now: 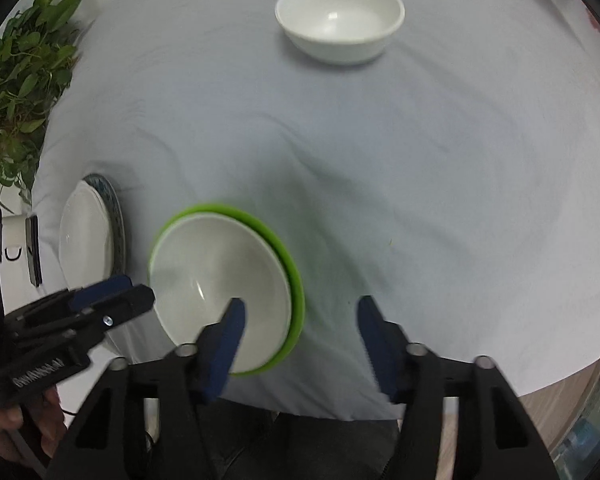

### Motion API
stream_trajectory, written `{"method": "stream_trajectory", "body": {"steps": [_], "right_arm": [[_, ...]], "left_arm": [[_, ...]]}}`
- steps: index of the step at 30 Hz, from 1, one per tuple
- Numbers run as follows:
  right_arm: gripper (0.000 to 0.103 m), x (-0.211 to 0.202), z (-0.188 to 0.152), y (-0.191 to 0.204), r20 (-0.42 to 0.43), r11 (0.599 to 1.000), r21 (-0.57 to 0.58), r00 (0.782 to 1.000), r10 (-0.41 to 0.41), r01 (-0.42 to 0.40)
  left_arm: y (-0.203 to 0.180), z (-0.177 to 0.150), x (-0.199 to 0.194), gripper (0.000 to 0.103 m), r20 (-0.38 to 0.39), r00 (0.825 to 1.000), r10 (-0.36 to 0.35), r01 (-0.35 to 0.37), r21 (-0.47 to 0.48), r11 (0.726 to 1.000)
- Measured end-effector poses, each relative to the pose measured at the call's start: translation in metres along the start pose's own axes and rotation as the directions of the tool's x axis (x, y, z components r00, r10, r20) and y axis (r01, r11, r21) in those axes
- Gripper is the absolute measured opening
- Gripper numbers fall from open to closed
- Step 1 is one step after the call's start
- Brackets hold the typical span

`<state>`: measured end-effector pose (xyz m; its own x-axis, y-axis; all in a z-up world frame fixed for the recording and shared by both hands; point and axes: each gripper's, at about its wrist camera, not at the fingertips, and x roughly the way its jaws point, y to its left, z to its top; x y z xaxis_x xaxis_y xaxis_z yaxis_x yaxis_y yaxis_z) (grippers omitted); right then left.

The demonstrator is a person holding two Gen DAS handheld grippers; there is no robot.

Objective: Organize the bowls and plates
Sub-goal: 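Move the right gripper toward the small white bowl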

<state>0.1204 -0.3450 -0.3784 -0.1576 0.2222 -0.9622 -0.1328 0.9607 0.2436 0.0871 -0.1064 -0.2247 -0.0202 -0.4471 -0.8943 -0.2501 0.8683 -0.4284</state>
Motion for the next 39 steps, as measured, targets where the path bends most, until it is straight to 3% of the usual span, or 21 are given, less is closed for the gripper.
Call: {"method": "stream_trajectory", "body": {"steps": [6,10,12,15,16,31,34,35,36,37,38,39], "right_arm": [[0.024,0.02,-0.012,-0.008,-0.079,0.996,0.035,0.993,0.088,-0.086],[0.017,0.022,-0.009,-0.003,-0.077,0.995,0.032,0.992,0.097,-0.094],[0.014,0.023,-0.01,-0.003,-0.075,0.995,0.043,0.993,0.095,-0.092],[0.013,0.025,-0.012,-0.004,-0.075,0.993,0.065,0.991,0.108,-0.103],[0.013,0.028,-0.011,-0.009,-0.076,0.993,0.064,0.991,0.106,-0.101],[0.013,0.008,0.012,-0.015,-0.035,0.996,0.042,0.996,0.082,-0.081],[0.016,-0.002,0.012,-0.02,-0.022,0.996,0.044,0.996,0.081,-0.08],[0.026,-0.006,0.013,-0.025,-0.01,0.994,0.056,0.996,0.091,-0.09],[0.049,-0.011,0.013,-0.031,0.001,0.993,0.074,0.996,0.094,-0.094],[0.064,-0.015,0.012,-0.037,0.015,0.992,0.091,0.996,0.084,-0.085],[0.089,-0.022,0.012,-0.044,0.045,0.99,0.114,0.996,0.074,-0.079],[0.101,-0.033,0.013,-0.053,0.088,0.988,0.135,0.994,0.068,-0.079]], "left_arm": [[-0.001,0.004,0.016,0.043,-0.024,1.0,-0.02,0.02,-0.007,1.0],[0.0,0.006,0.02,0.036,-0.027,1.0,0.004,-0.004,-0.007,1.0],[0.002,0.007,0.023,0.026,-0.031,0.999,0.013,-0.013,-0.007,1.0],[0.01,0.008,0.027,0.012,-0.04,0.999,0.03,-0.031,-0.014,0.999],[0.012,0.009,0.027,0.011,-0.039,0.999,0.025,-0.026,-0.019,0.999],[0.01,0.019,0.021,0.011,-0.002,0.998,0.06,-0.06,-0.019,0.998],[0.009,0.018,0.01,0.015,0.044,0.998,0.055,-0.054,-0.01,0.998],[0.007,0.017,0.002,0.021,0.077,0.995,0.063,-0.064,0.003,0.998],[0.005,0.017,-0.008,0.032,0.124,0.989,0.082,-0.085,0.021,0.996],[0.003,0.017,-0.021,0.041,0.179,0.977,0.111,-0.119,0.034,0.992],[0.001,0.019,-0.033,0.065,0.231,0.964,0.13,-0.143,0.041,0.989],[-0.001,0.022,-0.046,0.082,0.29,0.946,0.145,-0.165,0.045,0.985]]}}
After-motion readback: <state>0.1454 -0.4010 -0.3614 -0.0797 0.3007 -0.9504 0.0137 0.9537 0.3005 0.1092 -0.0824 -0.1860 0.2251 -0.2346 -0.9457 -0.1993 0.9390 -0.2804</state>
